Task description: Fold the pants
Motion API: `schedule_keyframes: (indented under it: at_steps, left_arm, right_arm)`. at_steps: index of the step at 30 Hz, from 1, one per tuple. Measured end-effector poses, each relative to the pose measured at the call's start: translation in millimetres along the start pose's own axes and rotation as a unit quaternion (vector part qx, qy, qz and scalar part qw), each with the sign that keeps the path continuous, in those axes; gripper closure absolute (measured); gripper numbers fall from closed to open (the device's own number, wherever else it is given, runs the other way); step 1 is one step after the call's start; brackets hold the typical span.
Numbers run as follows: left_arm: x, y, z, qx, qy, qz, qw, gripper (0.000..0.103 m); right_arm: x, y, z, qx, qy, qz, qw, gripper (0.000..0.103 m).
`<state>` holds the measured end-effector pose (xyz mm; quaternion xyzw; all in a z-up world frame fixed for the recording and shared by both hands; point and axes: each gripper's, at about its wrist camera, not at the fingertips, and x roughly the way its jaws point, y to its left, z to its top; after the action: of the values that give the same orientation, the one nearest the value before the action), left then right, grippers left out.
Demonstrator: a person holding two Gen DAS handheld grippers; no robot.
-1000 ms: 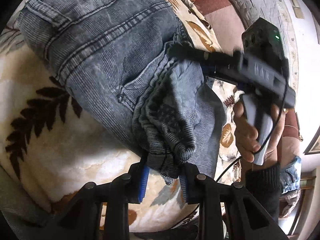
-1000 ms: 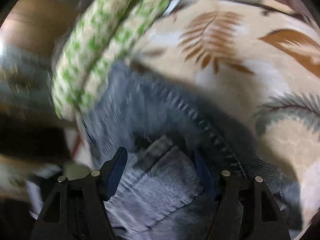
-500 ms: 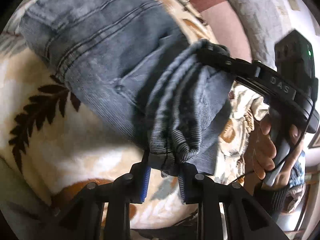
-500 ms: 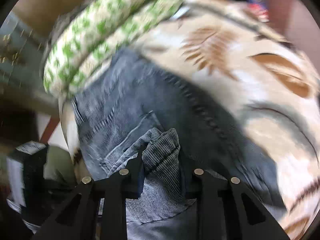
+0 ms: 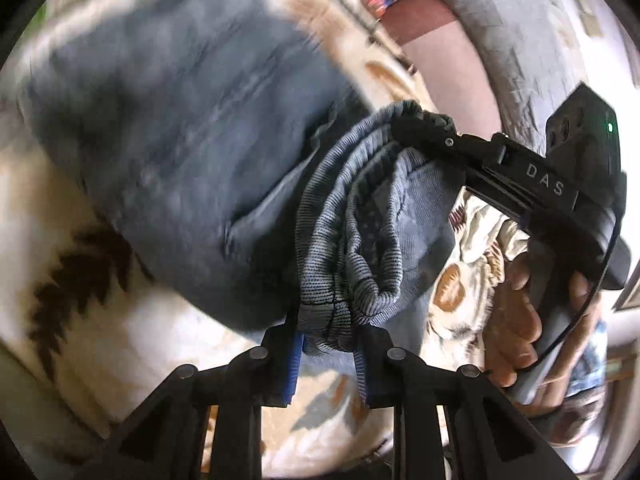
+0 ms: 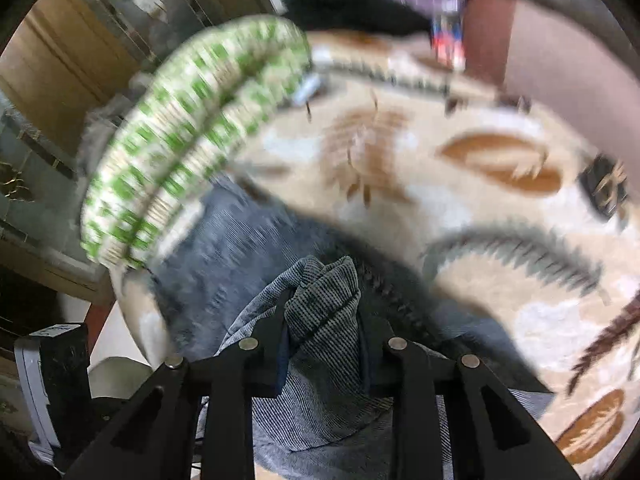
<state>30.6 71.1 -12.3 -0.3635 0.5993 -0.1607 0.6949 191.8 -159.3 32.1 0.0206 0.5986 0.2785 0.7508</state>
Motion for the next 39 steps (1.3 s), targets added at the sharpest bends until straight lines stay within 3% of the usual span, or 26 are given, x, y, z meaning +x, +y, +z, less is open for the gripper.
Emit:
schedule_keyframes:
  at_steps: [4,6,11,14,16,20,24,27,31,35,39]
  left_arm:
    - [-11,-39,-23,0.049,-0.005,-0.027,0.9984,0.080]
    - [-17,-70,-38,0.077,-0.009,-0.049,0.9958,0.080]
    - [-22,-176,-78,0.143,-0.004,-0.111,0.9834,0.080]
    - [-1,-244,-104,0.189,0.022,-0.132,0.9729,0.080]
    - [21,-265,-112,0.196,0.029,-0.127,0.9719,0.080]
    - [66,-250,-104,0.136,0.069,-0.139,0.9785,0.080]
    - [59,-197,-78,0.099,0.028,-0.110,0.9886,0.080]
    - [55,-145,-53,0.070,-0.003,-0.063,0.9956,0.080]
    - [69,-91,-22,0.006,-0.002,-0.025,0.9997,0.080]
    - [87,-82,-15,-0.003,0.001,-0.003,1.0000,0.080]
    - [100,-85,-11,0.005,0.005,0.020,0.9998,0.072]
  right_arm:
    - [-25,-4,-22,0.006,-0.045,0.026,0.999,0.074]
    - [-70,-9,-38,0.010,-0.090,0.047,0.995,0.074]
    - [-192,-48,-81,0.041,-0.181,0.050,0.981,0.074]
    - [-241,-84,-107,0.062,-0.205,0.035,0.976,0.074]
    - [-253,-107,-117,0.084,-0.205,0.045,0.974,0.074]
    - [-229,-129,-117,0.101,-0.168,0.035,0.980,0.074]
    - [-164,-92,-89,0.046,-0.116,0.019,0.992,0.074]
    - [-102,-69,-59,0.022,-0.071,0.024,0.997,0.074]
    - [-17,-40,-30,-0.003,-0.011,0.011,1.000,0.074]
    - [26,-41,-24,0.010,0.016,-0.014,1.000,0.074]
    - [29,-57,-25,0.036,0.013,0.012,0.999,0.072]
